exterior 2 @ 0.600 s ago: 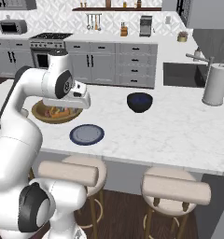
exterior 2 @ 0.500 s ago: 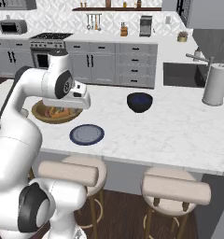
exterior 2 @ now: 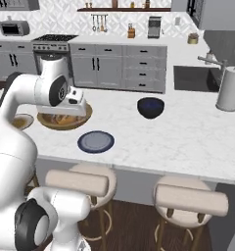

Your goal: Place one bun and one sausage from the bowl on each plate.

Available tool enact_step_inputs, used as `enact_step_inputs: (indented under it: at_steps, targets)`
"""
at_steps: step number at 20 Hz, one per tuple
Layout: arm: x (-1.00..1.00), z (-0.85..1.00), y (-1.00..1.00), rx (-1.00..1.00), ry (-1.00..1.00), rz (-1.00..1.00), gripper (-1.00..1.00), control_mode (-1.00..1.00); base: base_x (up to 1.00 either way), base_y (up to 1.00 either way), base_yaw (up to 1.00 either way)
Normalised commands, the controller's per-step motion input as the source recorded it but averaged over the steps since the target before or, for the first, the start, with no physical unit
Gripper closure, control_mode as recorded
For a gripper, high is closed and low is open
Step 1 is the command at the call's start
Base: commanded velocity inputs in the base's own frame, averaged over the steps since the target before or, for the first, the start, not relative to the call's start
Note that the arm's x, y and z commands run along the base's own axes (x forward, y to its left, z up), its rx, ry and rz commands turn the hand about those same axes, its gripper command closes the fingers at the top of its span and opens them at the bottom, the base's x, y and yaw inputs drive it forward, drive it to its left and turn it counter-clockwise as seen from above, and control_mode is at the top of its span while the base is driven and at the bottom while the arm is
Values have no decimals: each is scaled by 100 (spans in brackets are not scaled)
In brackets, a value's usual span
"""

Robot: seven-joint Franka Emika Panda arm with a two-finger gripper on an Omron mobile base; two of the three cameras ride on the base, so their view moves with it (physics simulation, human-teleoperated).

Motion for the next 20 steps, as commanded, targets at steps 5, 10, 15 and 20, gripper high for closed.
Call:
enact_step_inputs:
  at_steps: [5,10,15,20]
  targets:
    - [0,0,0,0,0,0,-100,100,6,100,-5]
    - [0,0,0,0,0,0,-100,100,29,77,-20]
    - [0,0,0,0,0,0,-100,100,78,-6,-23]
    - [20,-10,-13,0,1,-2,-100,-100,72,-38,-10]
